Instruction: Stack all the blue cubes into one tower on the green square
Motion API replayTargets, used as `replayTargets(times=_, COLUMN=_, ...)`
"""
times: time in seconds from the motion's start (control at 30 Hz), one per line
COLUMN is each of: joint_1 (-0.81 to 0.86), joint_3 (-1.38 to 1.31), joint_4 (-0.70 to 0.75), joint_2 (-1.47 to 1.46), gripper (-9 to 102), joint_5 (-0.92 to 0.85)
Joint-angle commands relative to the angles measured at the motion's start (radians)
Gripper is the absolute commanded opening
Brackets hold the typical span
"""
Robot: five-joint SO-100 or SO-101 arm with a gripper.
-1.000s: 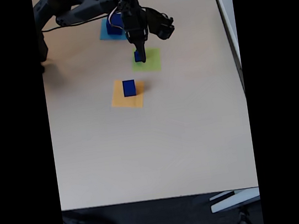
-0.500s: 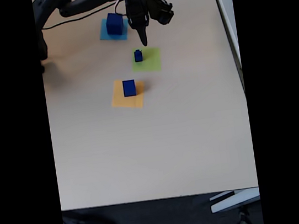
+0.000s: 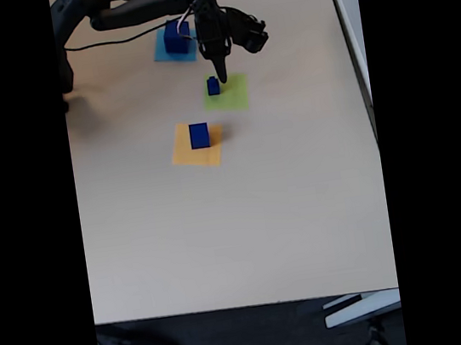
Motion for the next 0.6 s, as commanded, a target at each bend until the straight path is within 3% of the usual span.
replayTargets(times=0.0, joint_1=0.014, joint_3=-0.008, joint_4=-0.003, joint_2=0.029, gripper=23, joint_5=-0.025)
replayTargets(times=0.57, joint_1=-0.031, joint_3=-0.002, joint_4=0.067, joint_2=-0.005, gripper=23, joint_5=-0.061)
